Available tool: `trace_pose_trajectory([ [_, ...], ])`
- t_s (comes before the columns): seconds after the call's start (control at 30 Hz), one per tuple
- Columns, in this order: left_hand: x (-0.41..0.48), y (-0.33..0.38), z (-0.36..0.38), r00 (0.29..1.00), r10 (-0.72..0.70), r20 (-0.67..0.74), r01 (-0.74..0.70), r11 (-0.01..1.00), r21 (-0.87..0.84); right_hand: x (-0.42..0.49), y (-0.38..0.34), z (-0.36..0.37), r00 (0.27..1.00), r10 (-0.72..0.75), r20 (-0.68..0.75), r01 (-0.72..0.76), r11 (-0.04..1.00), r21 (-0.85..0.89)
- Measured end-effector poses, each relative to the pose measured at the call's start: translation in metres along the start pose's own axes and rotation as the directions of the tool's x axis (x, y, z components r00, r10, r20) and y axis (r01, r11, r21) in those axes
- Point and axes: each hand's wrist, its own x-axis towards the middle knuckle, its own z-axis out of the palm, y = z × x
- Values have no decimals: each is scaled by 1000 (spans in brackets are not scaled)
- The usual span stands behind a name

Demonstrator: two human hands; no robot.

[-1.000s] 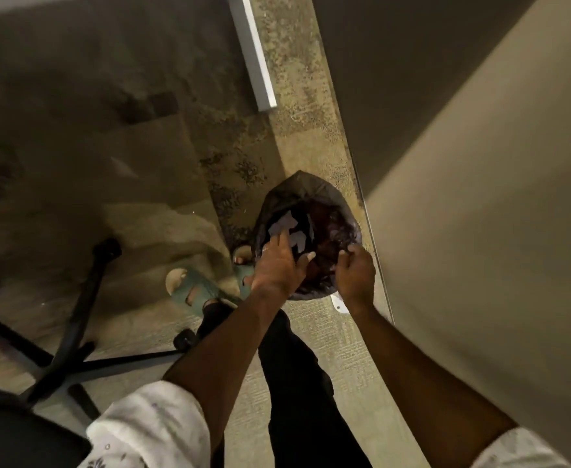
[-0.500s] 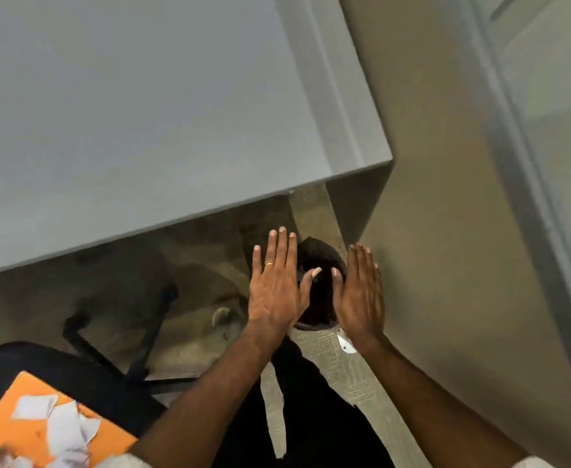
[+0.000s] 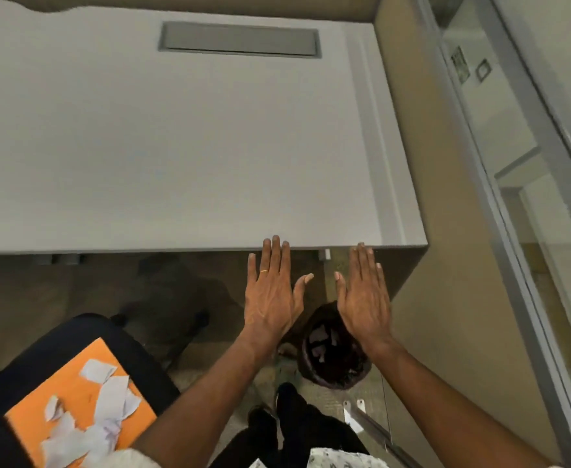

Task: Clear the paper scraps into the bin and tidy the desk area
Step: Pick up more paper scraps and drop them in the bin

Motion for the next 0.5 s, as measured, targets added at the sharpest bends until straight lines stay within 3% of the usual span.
trace_pose_trajectory([
  [0.27, -63, -113, -49, 949, -283, -138, 283, 959, -23, 5, -145, -10, 945, -327, 12, 326, 944, 59],
  [0.4, -105, -163, -62, 861, -470, -194, 463, 882, -85, 0, -216, -3, 863, -503, 49, 498, 862, 89],
  [0.5, -138, -201, -67, 745, -630, -220, 610, 777, -157, 1, -277, 3, 746, -662, 76, 657, 749, 85],
])
